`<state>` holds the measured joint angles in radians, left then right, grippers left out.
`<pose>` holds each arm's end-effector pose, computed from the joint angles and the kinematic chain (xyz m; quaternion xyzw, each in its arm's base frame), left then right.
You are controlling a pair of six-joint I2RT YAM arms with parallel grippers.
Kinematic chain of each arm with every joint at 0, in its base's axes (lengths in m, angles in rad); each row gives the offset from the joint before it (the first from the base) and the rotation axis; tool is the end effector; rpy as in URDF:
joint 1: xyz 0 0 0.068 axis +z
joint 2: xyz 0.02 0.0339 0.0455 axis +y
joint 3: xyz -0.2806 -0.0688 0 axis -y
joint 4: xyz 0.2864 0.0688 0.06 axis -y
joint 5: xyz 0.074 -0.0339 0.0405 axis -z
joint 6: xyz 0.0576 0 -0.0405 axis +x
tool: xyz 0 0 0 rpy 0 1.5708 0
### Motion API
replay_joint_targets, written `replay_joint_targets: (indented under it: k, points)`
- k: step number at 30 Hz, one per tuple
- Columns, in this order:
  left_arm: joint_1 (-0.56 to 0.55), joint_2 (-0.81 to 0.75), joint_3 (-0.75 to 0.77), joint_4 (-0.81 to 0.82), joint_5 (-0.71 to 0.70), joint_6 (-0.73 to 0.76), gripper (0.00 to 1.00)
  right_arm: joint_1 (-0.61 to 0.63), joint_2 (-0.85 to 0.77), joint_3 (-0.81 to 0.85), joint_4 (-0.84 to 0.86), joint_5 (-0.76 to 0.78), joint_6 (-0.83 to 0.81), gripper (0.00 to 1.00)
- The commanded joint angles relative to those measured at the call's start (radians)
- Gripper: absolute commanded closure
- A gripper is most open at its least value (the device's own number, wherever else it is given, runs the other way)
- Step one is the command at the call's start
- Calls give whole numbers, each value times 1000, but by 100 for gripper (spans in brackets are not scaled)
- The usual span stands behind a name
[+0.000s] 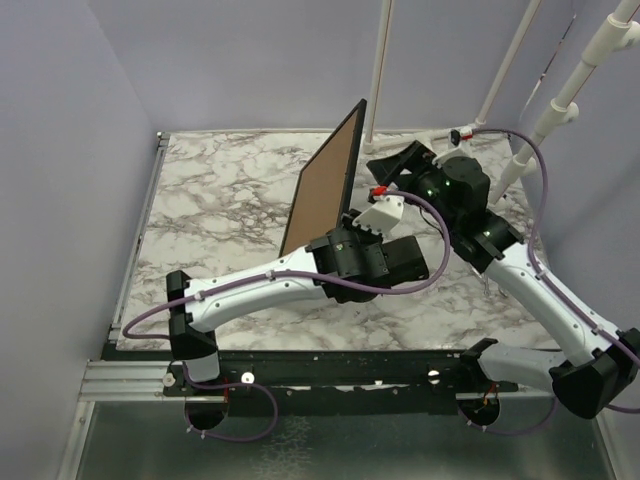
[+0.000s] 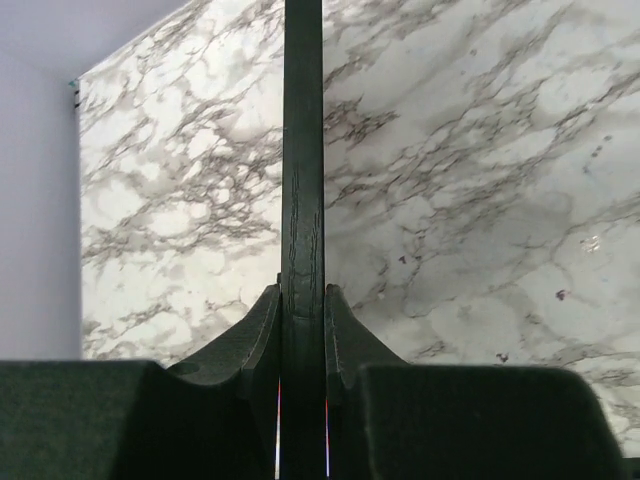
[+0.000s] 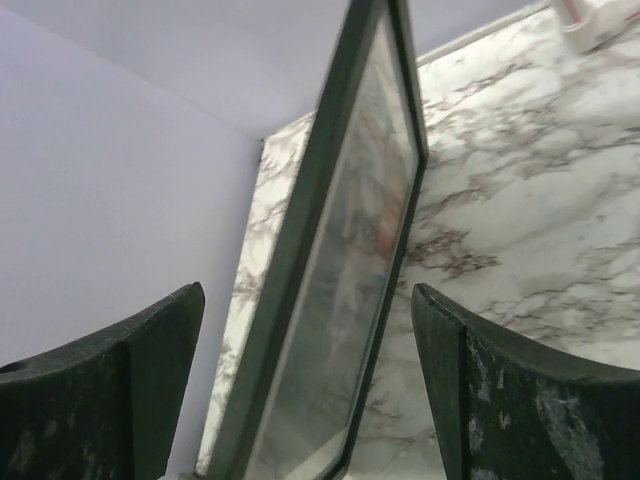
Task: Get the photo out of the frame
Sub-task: Turn over the photo frame at the center of the board.
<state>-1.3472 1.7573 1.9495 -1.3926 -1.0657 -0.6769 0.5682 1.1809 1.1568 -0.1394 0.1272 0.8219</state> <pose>0.1331 -0.3580 0.4079 0.1901 0.8303 0.1302 0.5075 0.2825 0.1717 0.4048 0.1371 0.7496 0.3763 0.5269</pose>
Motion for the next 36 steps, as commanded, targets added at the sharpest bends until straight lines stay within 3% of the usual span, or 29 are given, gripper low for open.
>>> replay_joint_targets:
  k: [1, 5, 9, 16, 25, 30, 36]
  points:
    - [38, -163, -48, 247, 43, 123, 100, -3, -61, -103, -78, 154, -76, 14]
    - [124, -332, -240, 465, 201, 145, 100, -4, -96, -198, -95, 171, -64, 15]
    - [254, -455, -391, 581, 363, 131, 100, -3, -110, -299, -64, 144, -60, 15]
    - [433, -579, -540, 683, 534, 104, 100, -4, -55, -397, 27, 55, -41, 18]
    - [638, -724, -755, 820, 861, 26, 100, -4, 46, -407, 75, 21, -27, 18]
    - [716, -783, -789, 849, 1005, -26, 100, -7, 86, -390, 85, 10, -53, 18]
    - [732, -821, -766, 848, 1109, -78, 100, -25, 110, -377, 88, -13, -66, 19]
